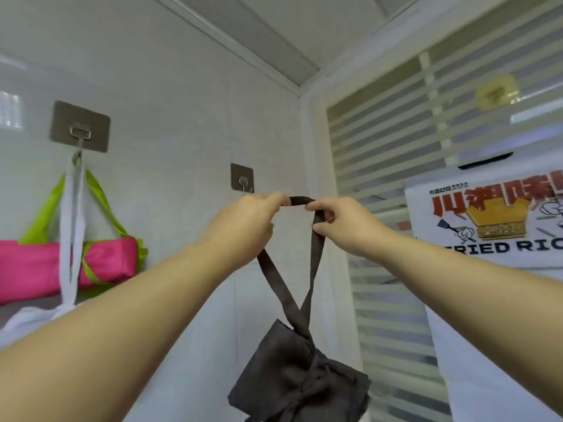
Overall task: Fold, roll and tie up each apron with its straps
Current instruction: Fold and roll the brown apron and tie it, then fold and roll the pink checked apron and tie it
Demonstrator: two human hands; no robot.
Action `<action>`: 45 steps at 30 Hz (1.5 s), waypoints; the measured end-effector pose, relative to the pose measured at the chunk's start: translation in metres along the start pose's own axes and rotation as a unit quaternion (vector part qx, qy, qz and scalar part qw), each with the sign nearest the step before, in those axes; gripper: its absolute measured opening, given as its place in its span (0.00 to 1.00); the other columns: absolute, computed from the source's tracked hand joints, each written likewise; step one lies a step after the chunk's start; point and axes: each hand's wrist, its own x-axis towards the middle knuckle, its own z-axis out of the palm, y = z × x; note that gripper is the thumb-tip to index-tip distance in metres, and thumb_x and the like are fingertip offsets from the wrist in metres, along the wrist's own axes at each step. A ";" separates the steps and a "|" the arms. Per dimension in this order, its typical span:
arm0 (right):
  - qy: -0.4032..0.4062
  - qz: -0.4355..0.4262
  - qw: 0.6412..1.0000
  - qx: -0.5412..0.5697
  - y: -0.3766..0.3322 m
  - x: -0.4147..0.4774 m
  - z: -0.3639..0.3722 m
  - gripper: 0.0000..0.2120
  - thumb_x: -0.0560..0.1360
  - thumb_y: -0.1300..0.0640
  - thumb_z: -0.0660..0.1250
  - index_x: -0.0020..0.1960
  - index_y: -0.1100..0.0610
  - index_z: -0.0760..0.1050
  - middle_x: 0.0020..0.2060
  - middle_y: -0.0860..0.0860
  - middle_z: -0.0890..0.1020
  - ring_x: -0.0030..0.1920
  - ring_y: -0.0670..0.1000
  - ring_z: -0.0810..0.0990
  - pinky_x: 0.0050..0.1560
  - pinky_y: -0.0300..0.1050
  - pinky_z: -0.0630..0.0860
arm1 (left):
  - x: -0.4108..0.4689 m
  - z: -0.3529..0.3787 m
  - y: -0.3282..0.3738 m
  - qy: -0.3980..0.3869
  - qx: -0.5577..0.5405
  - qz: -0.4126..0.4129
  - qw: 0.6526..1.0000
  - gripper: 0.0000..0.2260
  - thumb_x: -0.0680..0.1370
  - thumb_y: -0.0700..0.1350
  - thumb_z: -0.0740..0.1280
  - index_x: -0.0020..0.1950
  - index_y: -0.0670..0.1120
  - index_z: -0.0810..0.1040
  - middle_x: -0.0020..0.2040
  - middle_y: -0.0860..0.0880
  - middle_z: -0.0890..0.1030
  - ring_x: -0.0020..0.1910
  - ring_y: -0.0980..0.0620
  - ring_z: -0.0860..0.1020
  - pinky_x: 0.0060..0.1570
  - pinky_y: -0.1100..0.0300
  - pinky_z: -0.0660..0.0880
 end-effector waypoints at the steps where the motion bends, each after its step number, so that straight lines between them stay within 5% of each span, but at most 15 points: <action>1: 0.014 -0.008 1.000 -0.008 -0.001 0.013 0.003 0.17 0.77 0.64 0.64 0.66 0.54 0.75 0.36 0.43 0.71 0.35 0.41 0.70 0.30 0.24 0.66 | 0.003 -0.004 -0.008 0.006 0.028 0.008 1.000 0.19 0.80 0.39 0.59 0.69 0.54 0.66 0.66 0.53 0.73 0.54 0.47 0.75 0.45 0.54 0.74; 4: 0.035 -0.023 0.999 -0.011 -0.009 0.053 0.011 0.16 0.77 0.67 0.62 0.61 0.54 0.77 0.35 0.44 0.70 0.37 0.44 0.73 0.30 0.25 0.66 | 0.021 -0.014 -0.031 -0.003 0.067 -0.002 0.998 0.17 0.81 0.39 0.58 0.68 0.53 0.67 0.67 0.53 0.71 0.52 0.48 0.75 0.42 0.56 0.73; 8: 0.047 -0.038 0.998 -0.029 -0.018 0.100 0.026 0.20 0.77 0.70 0.58 0.61 0.53 0.77 0.56 0.53 0.78 0.57 0.54 0.77 0.47 0.37 0.70 | 0.049 -0.011 -0.056 -0.003 0.028 -0.038 0.999 0.23 0.77 0.33 0.57 0.70 0.50 0.68 0.65 0.50 0.73 0.53 0.49 0.75 0.46 0.58 0.73; 15: 0.041 -0.049 0.997 -0.053 -0.002 0.158 0.065 0.24 0.75 0.72 0.56 0.65 0.54 0.75 0.62 0.56 0.76 0.59 0.55 0.76 0.55 0.40 0.72 | 0.082 0.027 -0.095 -0.037 -0.051 -0.073 0.995 0.28 0.77 0.34 0.61 0.75 0.48 0.61 0.73 0.49 0.63 0.65 0.49 0.69 0.51 0.67 0.65; 21: 0.005 -0.041 0.999 -0.030 0.024 0.180 0.106 0.22 0.76 0.70 0.56 0.66 0.54 0.72 0.60 0.57 0.76 0.54 0.55 0.76 0.44 0.38 0.71 | 0.100 0.062 -0.109 -0.042 -0.110 -0.097 0.988 0.27 0.77 0.37 0.62 0.75 0.49 0.63 0.70 0.46 0.67 0.53 0.48 0.75 0.40 0.70 0.68; 24: -0.034 -0.039 0.998 -0.022 0.035 0.177 0.119 0.20 0.77 0.68 0.57 0.67 0.54 0.70 0.59 0.56 0.76 0.49 0.52 0.74 0.33 0.34 0.66 | 0.095 0.078 -0.108 -0.064 -0.095 -0.102 0.988 0.28 0.77 0.38 0.63 0.76 0.47 0.60 0.75 0.49 0.59 0.66 0.50 0.70 0.53 0.70 0.63; 27: -0.073 -0.041 0.996 -0.013 0.044 0.166 0.127 0.20 0.77 0.68 0.58 0.66 0.54 0.70 0.52 0.52 0.74 0.47 0.50 0.72 0.34 0.32 0.66 | 0.083 0.090 -0.102 -0.080 -0.092 -0.093 0.988 0.27 0.78 0.40 0.63 0.76 0.47 0.59 0.77 0.50 0.57 0.71 0.52 0.65 0.54 0.72 0.60; 30: -0.111 -0.041 0.993 0.005 0.048 0.145 0.131 0.20 0.76 0.69 0.59 0.64 0.53 0.72 0.46 0.49 0.74 0.42 0.47 0.73 0.39 0.35 0.71 | 0.066 0.094 -0.094 -0.110 -0.096 -0.098 0.984 0.25 0.78 0.40 0.63 0.75 0.49 0.63 0.72 0.48 0.67 0.65 0.50 0.71 0.60 0.63 0.68; 36: -0.178 -0.051 0.983 0.003 0.047 0.083 0.116 0.13 0.76 0.60 0.66 0.60 0.50 0.75 0.61 0.50 0.76 0.54 0.46 0.75 0.55 0.40 0.70 | 0.013 0.095 -0.061 -0.140 -0.084 -0.081 0.983 0.19 0.78 0.44 0.62 0.69 0.52 0.70 0.62 0.54 0.76 0.56 0.52 0.76 0.57 0.53 0.75; 45: -0.245 0.047 0.968 -0.008 0.083 -0.096 0.066 0.07 0.77 0.57 0.66 0.54 0.53 0.79 0.43 0.47 0.82 0.42 0.44 0.81 0.43 0.35 0.76 | -0.111 0.133 0.046 -0.132 -0.219 -0.076 0.964 0.10 0.78 0.49 0.63 0.57 0.58 0.78 0.45 0.62 0.77 0.47 0.59 0.78 0.51 0.55 0.76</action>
